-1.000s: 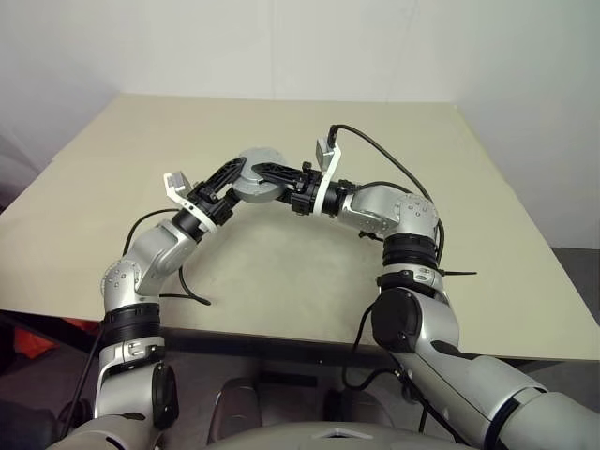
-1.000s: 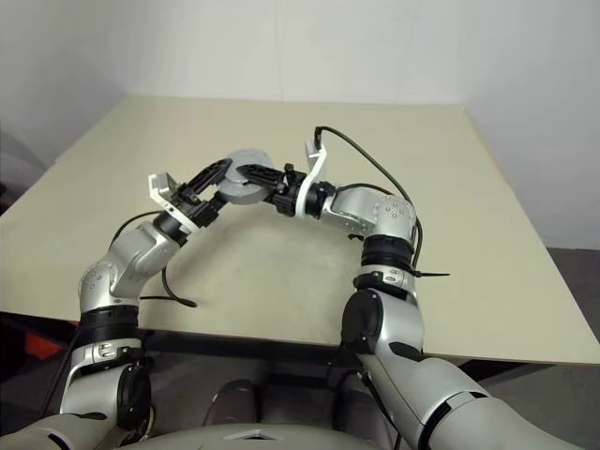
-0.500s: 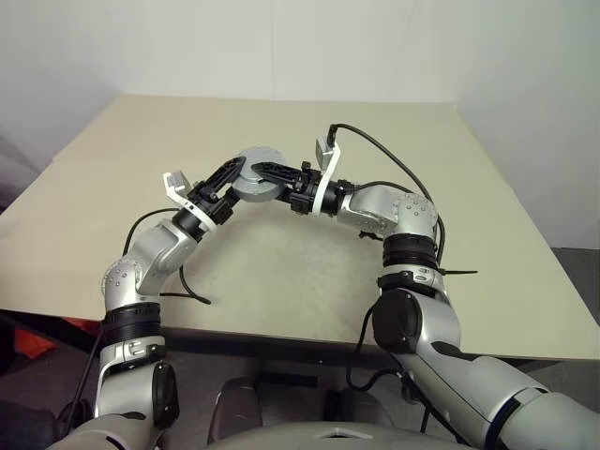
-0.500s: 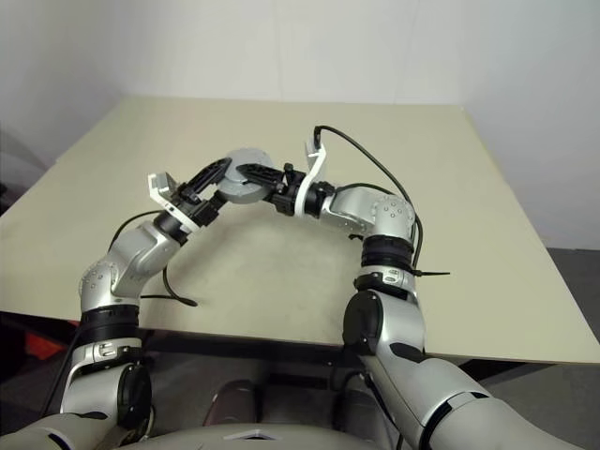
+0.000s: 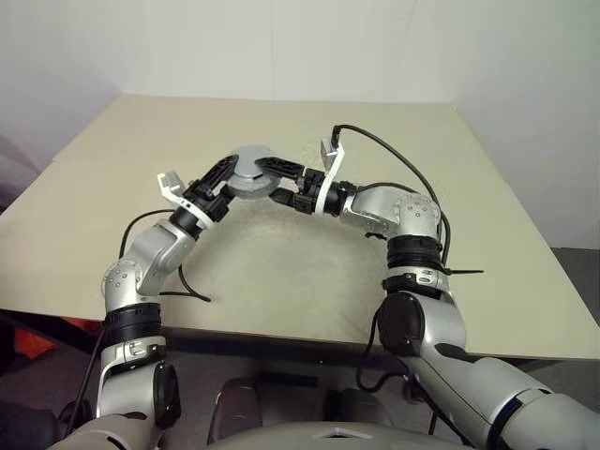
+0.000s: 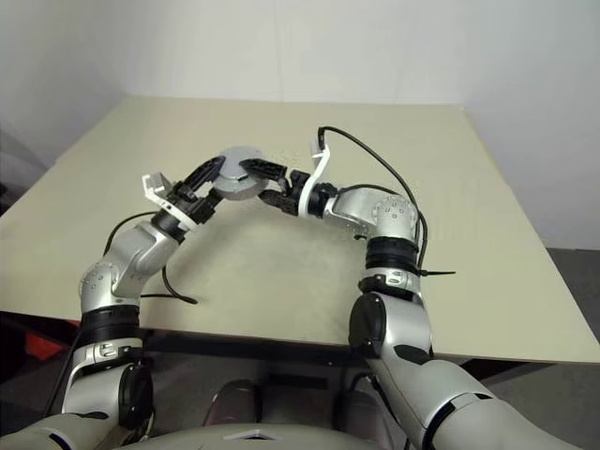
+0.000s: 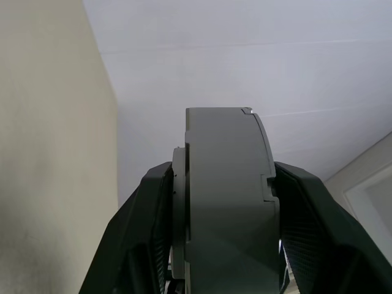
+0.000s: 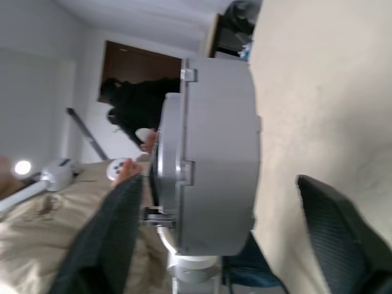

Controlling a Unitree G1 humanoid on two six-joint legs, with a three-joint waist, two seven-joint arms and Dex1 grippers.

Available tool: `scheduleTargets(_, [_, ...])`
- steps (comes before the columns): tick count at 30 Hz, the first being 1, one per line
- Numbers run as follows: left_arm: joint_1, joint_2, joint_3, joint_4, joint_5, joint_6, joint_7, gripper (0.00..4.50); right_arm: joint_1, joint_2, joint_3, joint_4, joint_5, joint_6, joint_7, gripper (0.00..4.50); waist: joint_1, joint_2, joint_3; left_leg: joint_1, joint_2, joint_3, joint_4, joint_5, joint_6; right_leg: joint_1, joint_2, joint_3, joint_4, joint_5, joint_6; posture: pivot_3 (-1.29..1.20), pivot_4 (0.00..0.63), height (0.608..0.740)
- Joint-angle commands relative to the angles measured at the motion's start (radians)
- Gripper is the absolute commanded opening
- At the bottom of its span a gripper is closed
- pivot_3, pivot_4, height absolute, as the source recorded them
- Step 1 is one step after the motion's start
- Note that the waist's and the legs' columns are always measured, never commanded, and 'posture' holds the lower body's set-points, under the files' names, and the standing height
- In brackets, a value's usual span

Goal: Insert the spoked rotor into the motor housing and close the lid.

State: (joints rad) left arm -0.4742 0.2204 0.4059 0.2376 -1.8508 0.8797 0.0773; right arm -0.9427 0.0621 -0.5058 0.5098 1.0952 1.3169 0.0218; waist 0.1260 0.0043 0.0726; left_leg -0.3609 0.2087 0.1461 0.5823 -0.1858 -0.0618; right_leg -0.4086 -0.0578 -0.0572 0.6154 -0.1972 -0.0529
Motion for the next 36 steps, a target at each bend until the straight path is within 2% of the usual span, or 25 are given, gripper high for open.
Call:
scheduleTargets(1, [-0.023,0.003,0.027,-0.049,0.004,-0.023,-0.016,2.06,-0.003,-0.002,0.026,-0.049,-0.02,-0.04,0.019,4.48,0.0,0.0,0.0,0.0,0.0,0.0,0.0,0.0,0.0,0.0,0.0,0.0,0.0,0.0,0.0,0.0,0.0,0.74])
scheduleTargets(7, [-0.014,-0.016,0.084,0.024,0.178,-0.192,-0.014,2.06,0.002,-0.013,0.036,-0.017,-0.111,-0.181,-0.001,4.48,-0.001,0.0,0.0,-0.001,0.0,0.0,0.0,0.0,-0.001,0.0,0.0,0.0,0.001,-0.002,0.004,0.0,0.0,0.74])
scheduleTargets(15, [0.054,-0.008,0.14,0.016,0.351,-0.278,-0.051,2.06,-0.002,-0.036,0.03,0.004,-0.126,-0.214,0.01,4.48,-0.001,-0.001,0.0,-0.001,0.0,0.0,0.0,0.001,-0.001,-0.001,0.0,0.0,0.001,-0.003,0.005,0.0,0.0,0.74])
scheduleTargets(36, [0.062,-0.003,0.262,0.132,0.518,-0.299,-0.013,2.06,-0.014,-0.028,0.051,0.043,-0.176,-0.248,0.034,4.48,-0.002,-0.005,-0.002,0.002,0.0,0.0,0.001,0.001,-0.001,0.0,0.0,0.0,0.003,-0.004,0.006,0.0,0.0,0.74])
